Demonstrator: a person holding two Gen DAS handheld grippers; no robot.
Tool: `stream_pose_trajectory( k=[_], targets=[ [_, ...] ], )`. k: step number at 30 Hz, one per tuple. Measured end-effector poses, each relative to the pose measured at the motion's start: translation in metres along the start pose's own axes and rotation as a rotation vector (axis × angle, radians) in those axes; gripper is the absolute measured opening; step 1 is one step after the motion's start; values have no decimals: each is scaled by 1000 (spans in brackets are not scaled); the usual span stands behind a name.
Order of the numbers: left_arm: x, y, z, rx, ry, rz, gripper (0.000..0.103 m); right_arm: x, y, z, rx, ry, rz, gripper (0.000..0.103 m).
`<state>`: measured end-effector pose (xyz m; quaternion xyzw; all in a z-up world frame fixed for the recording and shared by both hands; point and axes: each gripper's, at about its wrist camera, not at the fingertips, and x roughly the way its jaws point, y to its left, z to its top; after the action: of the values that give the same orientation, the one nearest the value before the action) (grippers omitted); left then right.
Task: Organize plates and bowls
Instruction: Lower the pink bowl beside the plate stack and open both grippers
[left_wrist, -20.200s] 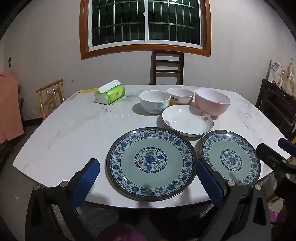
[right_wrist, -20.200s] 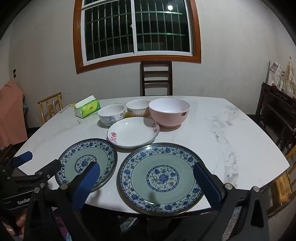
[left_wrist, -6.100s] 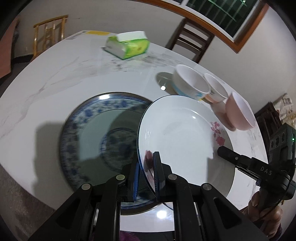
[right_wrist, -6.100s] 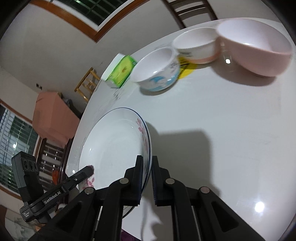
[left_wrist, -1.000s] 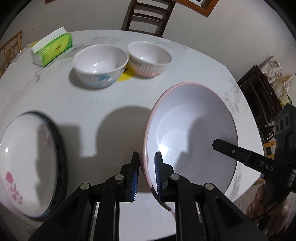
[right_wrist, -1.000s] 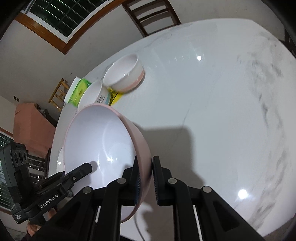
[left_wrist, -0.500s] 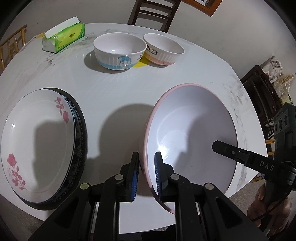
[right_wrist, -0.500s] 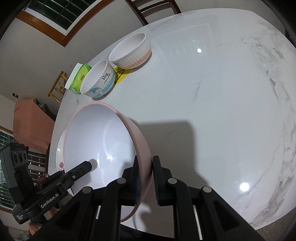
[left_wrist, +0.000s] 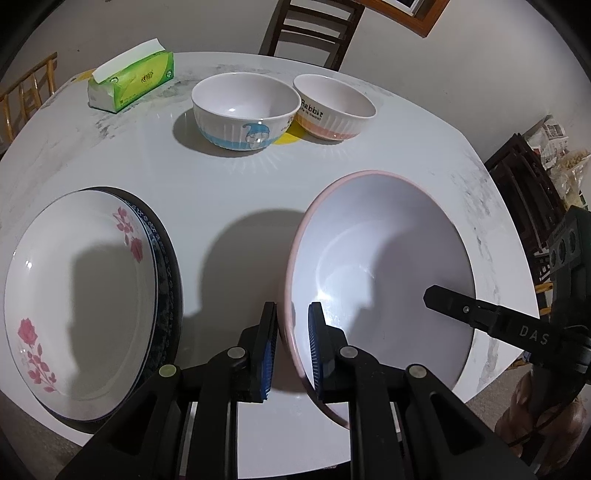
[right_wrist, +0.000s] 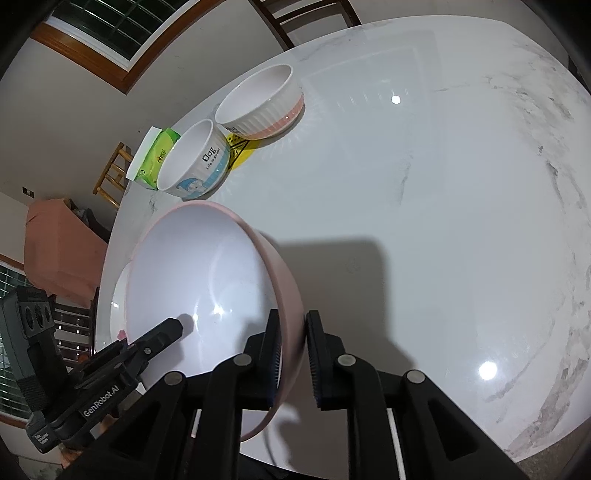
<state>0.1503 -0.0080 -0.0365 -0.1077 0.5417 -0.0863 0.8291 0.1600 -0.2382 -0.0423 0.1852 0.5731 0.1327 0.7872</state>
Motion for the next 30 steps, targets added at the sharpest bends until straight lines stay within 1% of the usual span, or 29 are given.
stream_pose_trajectory(
  k=[2, 4, 6, 9, 12, 14, 15, 17, 18, 19, 20, 21, 22, 23, 24, 25, 26, 27, 28, 29, 30],
  targets=[
    [0, 0, 1, 9, -9, 12, 16, -2, 2, 0, -12, -20, -9, 17],
    [-1, 0, 1, 16, -28, 29, 22, -5, 3, 1, -24, -40, -16, 19],
    [-5, 1, 0, 23, -54, 51, 43, -11, 3, 1, -33, -72, -28, 19],
    [-12, 2, -2, 37, -100, 79, 55, -23, 0, 1, -42, -130, -30, 24],
    [-19, 1, -4, 56, -130, 96, 59, -33, 2, -2, -64, -166, -33, 28],
    [-24, -1, -5, 75, -145, 112, 62, -38, 8, -4, -93, -178, -66, 33],
    [-26, -2, -5, 81, -153, 118, 63, -40, 13, -4, -109, -176, -89, 38],
    [-31, -5, -6, 101, -177, 129, 64, -48, 26, -4, -159, -196, -117, 39],
    [-34, -7, -6, 109, -188, 139, 67, -51, 32, -3, -177, -208, -125, 39],
    [-36, -8, -7, 116, -198, 150, 69, -57, 39, -3, -203, -224, -130, 42],
    [-39, -9, -7, 121, -210, 162, 75, -62, 47, -2, -223, -228, -123, 45],
    [-42, -10, -7, 126, -223, 168, 78, -68, 53, -1, -236, -229, -101, 47],
    [-46, -11, -8, 133, -237, 167, 79, -75, 57, -1, -248, -239, -65, 47],
    [-51, -11, -8, 142, -259, 175, 81, -84, 61, -1, -261, -270, -7, 47],
    [-54, -12, -8, 148, -276, 183, 86, -93, 63, -4, -273, -319, 73, 47],
    [-58, -13, -8, 157, -296, 185, 91, -101, 62, -6, -275, -368, 144, 52],
    [-61, -14, -8, 164, -309, 185, 100, -105, 58, -8, -256, -408, 198, 56],
    [-67, -15, -9, 168, -338, 185, 102, -106, 54, -9, -227, -420, 224, 61],
    [-74, -16, -11, 168, -378, 187, 102, -103, 50, -8, -186, -408, 242, 61],
    [-81, -17, -15, 172, -430, 192, 102, -98, 46, -6, -152, -376, 257, 61],
    [-85, -17, -16, 180, -454, 193, 102, -94, 44, -4, -132, -354, 271, 61]
  ],
)
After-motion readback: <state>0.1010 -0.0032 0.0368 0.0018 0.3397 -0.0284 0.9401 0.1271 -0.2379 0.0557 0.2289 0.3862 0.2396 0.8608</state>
